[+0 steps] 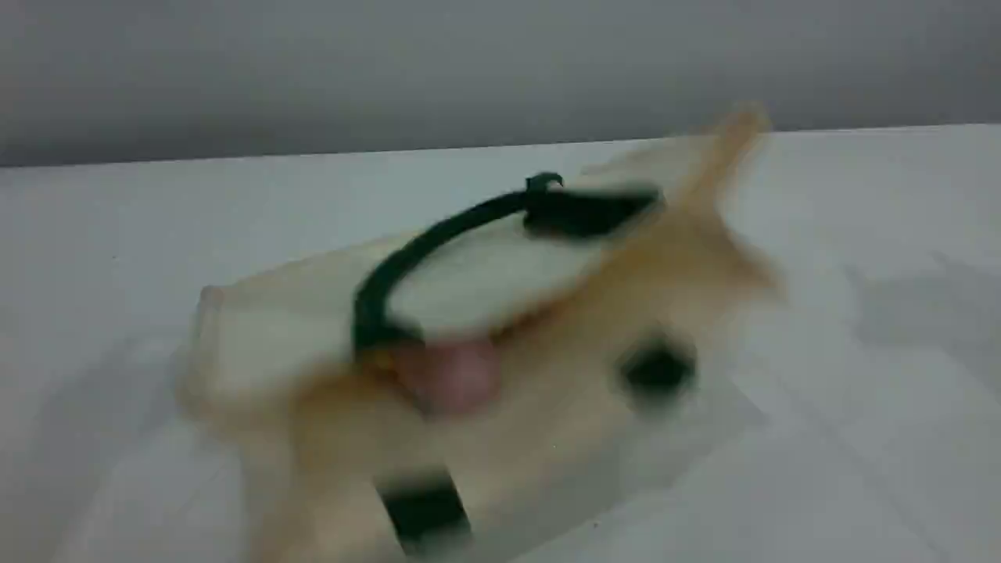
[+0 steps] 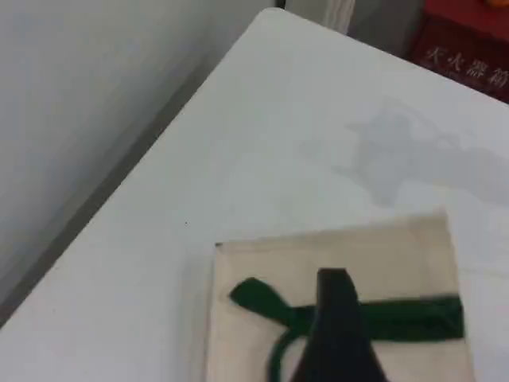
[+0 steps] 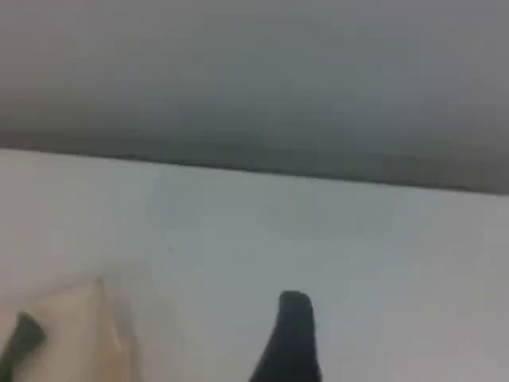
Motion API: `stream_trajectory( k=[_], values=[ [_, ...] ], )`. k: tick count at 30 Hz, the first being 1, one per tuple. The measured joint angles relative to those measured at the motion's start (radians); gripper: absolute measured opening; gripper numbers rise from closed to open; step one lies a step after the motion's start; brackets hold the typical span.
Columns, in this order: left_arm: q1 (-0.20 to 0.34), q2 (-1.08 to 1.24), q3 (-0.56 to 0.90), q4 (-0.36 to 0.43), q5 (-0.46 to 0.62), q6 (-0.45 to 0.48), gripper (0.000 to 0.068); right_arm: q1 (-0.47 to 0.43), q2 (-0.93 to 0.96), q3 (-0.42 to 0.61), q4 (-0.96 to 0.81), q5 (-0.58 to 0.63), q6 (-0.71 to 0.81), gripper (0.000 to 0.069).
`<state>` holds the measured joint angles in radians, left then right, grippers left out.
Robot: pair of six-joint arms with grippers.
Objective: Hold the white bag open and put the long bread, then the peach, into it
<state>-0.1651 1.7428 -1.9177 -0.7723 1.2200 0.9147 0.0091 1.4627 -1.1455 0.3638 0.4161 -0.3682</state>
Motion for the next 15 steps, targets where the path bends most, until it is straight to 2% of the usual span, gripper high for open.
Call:
stream_trajectory(
  k=[3,8,11,15],
  values=[
    [0.002,-0.003,0.000,0.008,0.001,-0.047,0.0464,0.000,-0.046,0.000,-0.001,0.032,0.000,0.0592],
    [0.003,-0.040,0.000,0.072,0.002,-0.144,0.0465,0.000,-0.145,0.000,-0.001,0.116,0.023,0.0592],
    [0.003,-0.075,0.000,0.156,0.002,-0.214,0.0465,0.000,-0.220,0.000,0.003,0.183,0.028,0.0592],
    [0.003,-0.130,0.001,0.311,0.004,-0.352,0.0465,0.000,-0.334,0.000,0.006,0.269,0.044,0.0592]
  ],
)
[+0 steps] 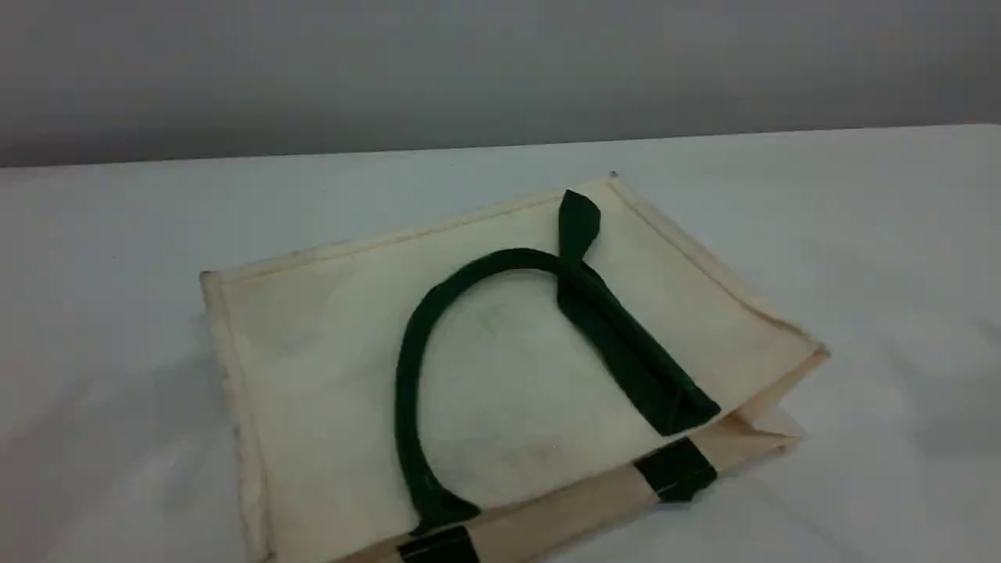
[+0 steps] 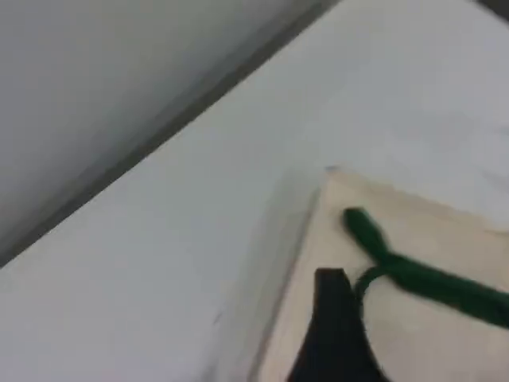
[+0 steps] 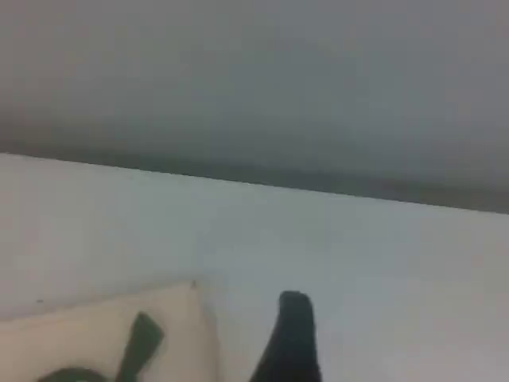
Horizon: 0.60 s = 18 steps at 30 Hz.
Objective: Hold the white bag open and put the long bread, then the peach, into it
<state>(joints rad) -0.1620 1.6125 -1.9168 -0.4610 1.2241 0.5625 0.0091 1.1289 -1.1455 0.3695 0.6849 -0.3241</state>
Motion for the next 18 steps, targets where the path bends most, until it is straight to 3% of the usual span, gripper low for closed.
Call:
stream_trajectory(
  k=[6,9,18],
  values=[
    [0.000,-0.078,0.024,0.197,-0.001,-0.196,0.0465,0.000,-0.166,0.000,-0.001,0.143,0.002,0.0592],
    [0.000,-0.125,0.081,0.259,-0.001,-0.236,0.0465,0.000,-0.241,0.000,-0.002,0.213,0.010,0.0592],
    [0.000,-0.353,0.364,0.296,-0.003,-0.238,0.0465,0.000,-0.475,0.000,-0.003,0.316,0.036,0.0592]
  ],
)
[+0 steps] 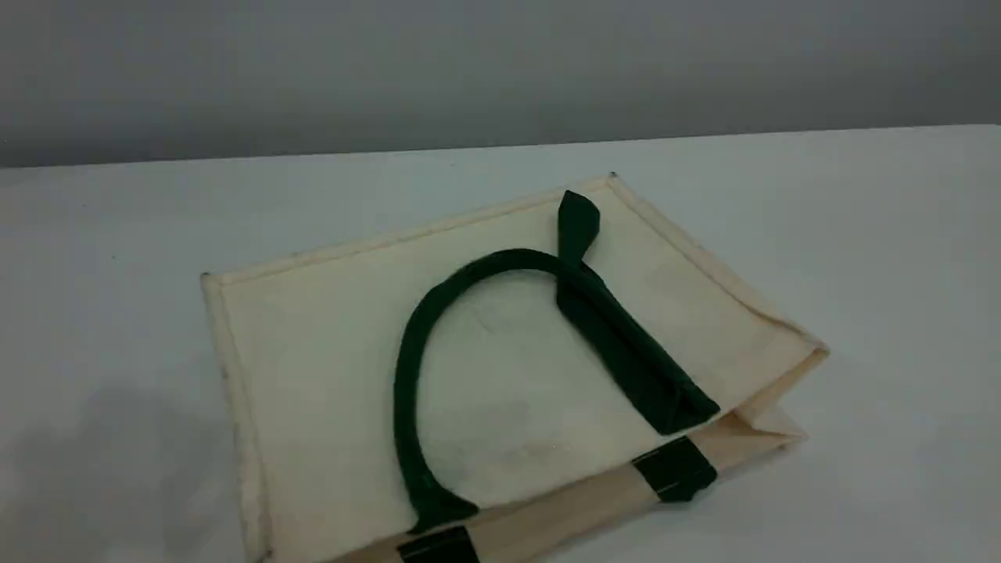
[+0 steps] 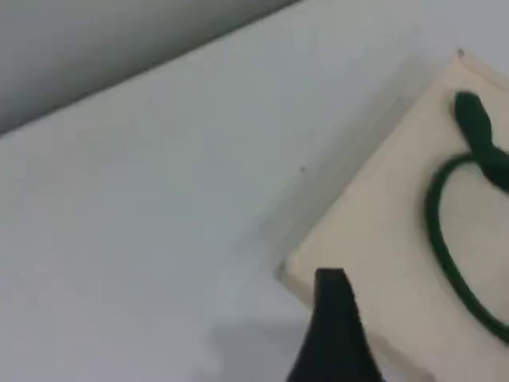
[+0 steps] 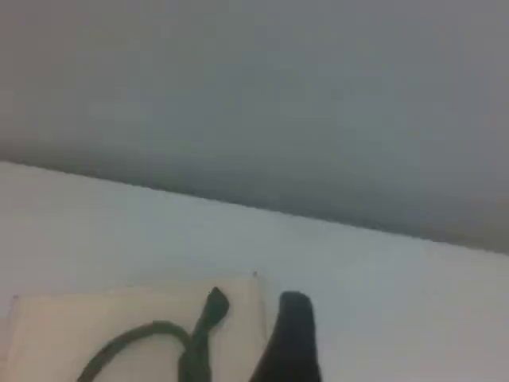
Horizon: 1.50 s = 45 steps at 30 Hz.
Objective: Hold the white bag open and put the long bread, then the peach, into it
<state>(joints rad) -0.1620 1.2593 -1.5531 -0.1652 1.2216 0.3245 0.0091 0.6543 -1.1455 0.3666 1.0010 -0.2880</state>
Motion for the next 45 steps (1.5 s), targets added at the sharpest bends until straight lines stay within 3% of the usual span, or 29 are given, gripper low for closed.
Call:
stream_trajectory(
  k=[14,22,29,37,45],
  values=[
    [0.000,-0.516,0.438,-0.031,0.000,-0.075,0.0466,0.002,-0.348,0.001,-0.011,0.210,0.110,0.0592],
    [0.000,-0.868,0.644,-0.020,-0.002,-0.072,0.0466,0.004,-0.503,0.026,-0.020,0.218,0.175,0.0592],
    [0.000,-1.080,0.736,-0.021,0.000,-0.097,0.0466,0.016,-0.589,0.218,-0.097,0.221,0.176,0.0592],
    [0.000,-1.114,0.892,-0.020,-0.028,-0.106,0.0466,0.022,-0.606,0.480,-0.236,0.164,0.175,0.0592],
    [0.000,-1.113,1.023,-0.019,-0.087,-0.123,0.0467,0.022,-0.605,0.619,-0.282,0.084,0.175,0.0589]
  ],
)
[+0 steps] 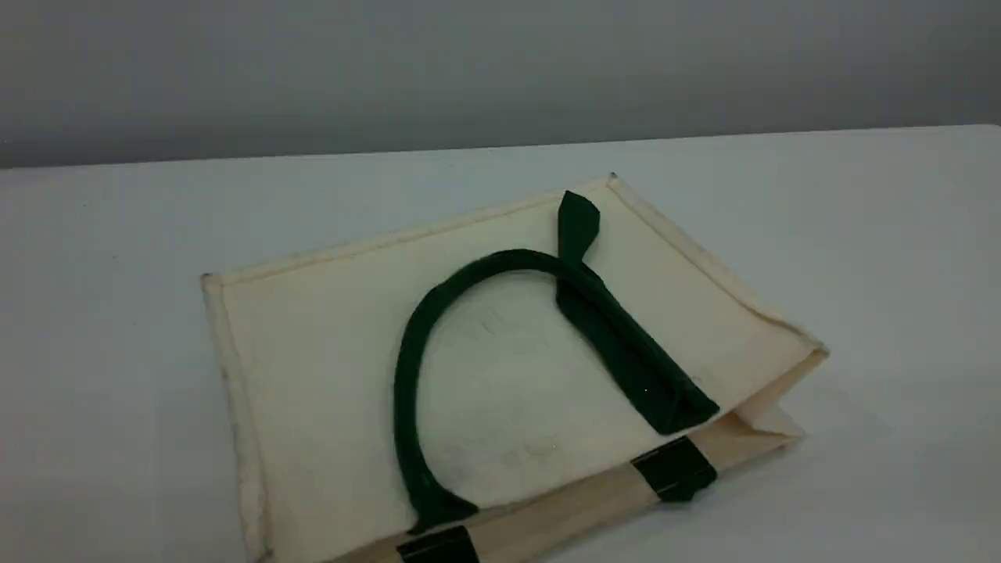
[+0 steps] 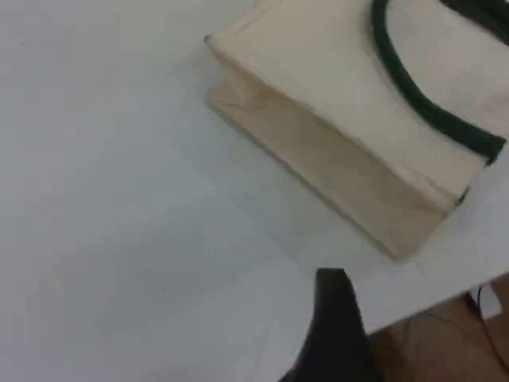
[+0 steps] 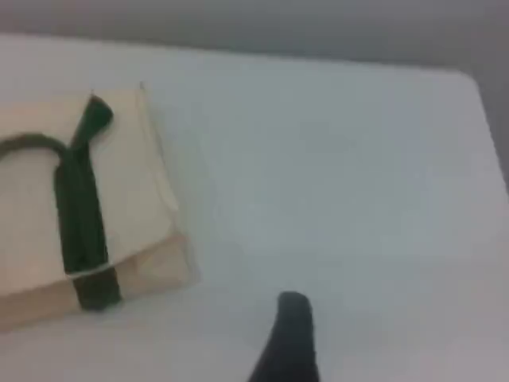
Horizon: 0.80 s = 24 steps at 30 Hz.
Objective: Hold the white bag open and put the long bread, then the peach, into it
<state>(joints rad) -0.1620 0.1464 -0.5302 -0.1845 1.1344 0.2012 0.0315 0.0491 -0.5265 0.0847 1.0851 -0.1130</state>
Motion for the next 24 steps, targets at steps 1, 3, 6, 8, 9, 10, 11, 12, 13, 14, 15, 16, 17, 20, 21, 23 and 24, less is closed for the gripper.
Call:
stream_trajectory(
  k=[1,3,6,8,9,10,11,12,13,14,15,16,17,20,21,23,24],
  values=[
    [0.000,0.000,0.000,0.002,-0.007,-0.001,0.0467,0.000,0.000,0.010,0.000,0.000,0.000,0.0589],
    [0.000,0.000,0.000,0.003,-0.015,-0.001,0.0467,0.000,0.000,0.012,0.000,-0.007,0.000,0.0589],
    [0.000,0.000,0.000,0.007,-0.039,-0.019,0.0467,0.000,0.000,0.012,0.001,-0.011,0.002,0.0589],
    [0.000,0.000,0.000,0.023,-0.057,-0.036,0.0467,0.000,0.000,0.012,0.001,-0.010,0.009,0.0589],
    [0.000,0.000,0.000,0.035,-0.063,-0.041,0.0467,0.000,0.000,0.012,0.001,-0.010,0.009,0.0589],
    [0.000,0.000,0.000,0.048,-0.071,-0.047,0.0467,0.000,0.000,0.012,0.001,-0.010,0.009,0.0589],
    [0.000,0.000,0.000,0.058,-0.085,-0.060,0.0467,0.000,0.000,0.013,0.001,-0.010,0.009,0.0589],
    [0.000,0.000,0.001,0.065,-0.096,-0.075,0.0467,0.000,0.000,0.014,0.001,-0.010,0.009,0.0589],
    [0.000,0.000,0.001,0.075,-0.098,-0.091,0.0467,0.000,0.000,0.014,0.001,-0.010,0.009,0.0589],
    [0.000,0.000,0.006,0.087,-0.096,-0.108,0.0467,0.000,0.000,0.014,0.001,-0.010,0.009,0.0589],
    [0.000,0.000,0.009,0.099,-0.080,-0.126,0.0467,0.000,0.000,0.014,0.001,-0.010,0.009,0.0589],
    [0.000,0.000,0.012,0.116,-0.070,-0.146,0.0467,0.000,0.000,0.014,0.001,-0.010,0.009,0.0589],
    [0.000,0.000,0.013,0.132,-0.068,-0.166,0.0467,0.000,0.000,0.014,0.001,-0.010,0.009,0.0589],
    [0.000,0.000,0.019,0.174,-0.064,-0.213,0.0467,0.000,0.000,0.014,0.001,-0.010,0.008,0.0589],
    [0.000,0.000,0.023,0.184,-0.060,-0.222,0.0467,0.000,0.000,0.014,-0.001,-0.010,0.008,0.0589],
    [0.000,0.000,0.027,0.184,-0.052,-0.231,0.0467,0.000,0.000,0.014,-0.004,-0.010,0.008,0.0589],
    [0.000,0.000,0.027,0.184,-0.053,-0.231,0.0467,0.000,0.000,0.014,-0.004,-0.010,0.008,0.0589]
  ],
)
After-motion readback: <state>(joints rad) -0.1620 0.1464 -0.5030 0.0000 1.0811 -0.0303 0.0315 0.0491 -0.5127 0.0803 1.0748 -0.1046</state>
